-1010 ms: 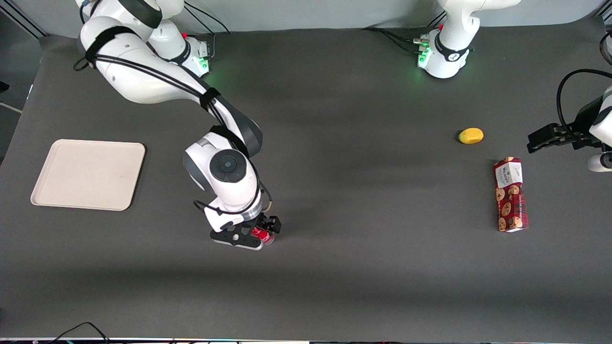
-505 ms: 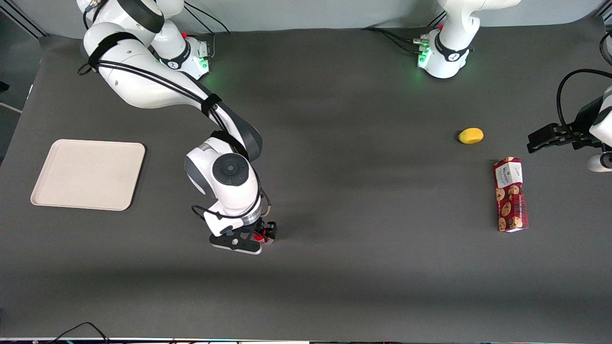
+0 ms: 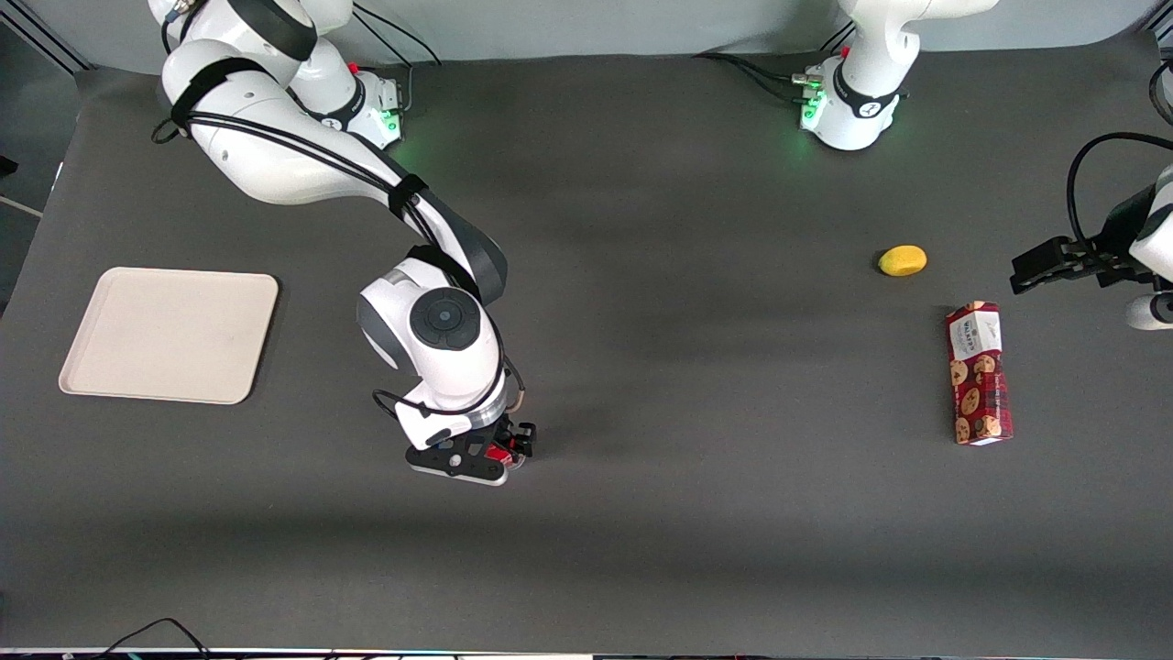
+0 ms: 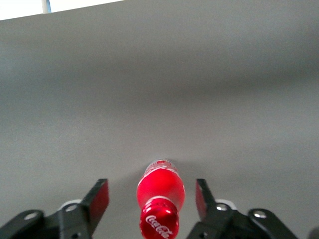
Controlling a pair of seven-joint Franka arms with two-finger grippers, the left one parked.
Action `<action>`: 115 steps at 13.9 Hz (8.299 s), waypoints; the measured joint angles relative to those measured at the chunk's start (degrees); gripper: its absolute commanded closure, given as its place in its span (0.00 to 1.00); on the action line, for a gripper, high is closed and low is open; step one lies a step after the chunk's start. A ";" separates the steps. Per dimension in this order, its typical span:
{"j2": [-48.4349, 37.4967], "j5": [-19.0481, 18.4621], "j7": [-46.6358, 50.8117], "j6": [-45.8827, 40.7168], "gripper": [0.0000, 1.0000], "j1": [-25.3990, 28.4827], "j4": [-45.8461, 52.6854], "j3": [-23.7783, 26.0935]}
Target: Place coke bottle on tray
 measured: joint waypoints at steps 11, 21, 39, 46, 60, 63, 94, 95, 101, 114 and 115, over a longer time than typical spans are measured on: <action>-5.86 7.15 -9.56 -10.08 0.00 -0.90 1.64 1.19; -24.37 22.91 -22.69 -29.98 0.00 -4.02 3.62 -3.00; -61.82 38.87 -53.21 -36.73 0.00 -4.97 -25.10 -28.00; -28.63 36.98 -28.12 -25.14 0.00 -2.82 -4.13 -10.07; -4.04 11.28 -4.45 -1.79 0.00 1.14 -2.95 -4.86; -3.46 7.93 -4.44 -1.65 0.00 1.09 -2.89 -4.86; -48.66 25.42 -70.82 -49.61 1.00 -4.28 -7.17 -26.90; -50.95 25.41 -76.78 -48.83 1.00 -4.36 -10.56 -31.31; -53.51 24.17 -110.04 -25.85 1.00 -6.84 -30.16 -55.62; -51.87 32.19 -136.20 17.88 1.00 -10.32 -60.22 -73.00; -51.12 34.25 -136.65 17.89 1.00 -10.15 -60.31 -72.87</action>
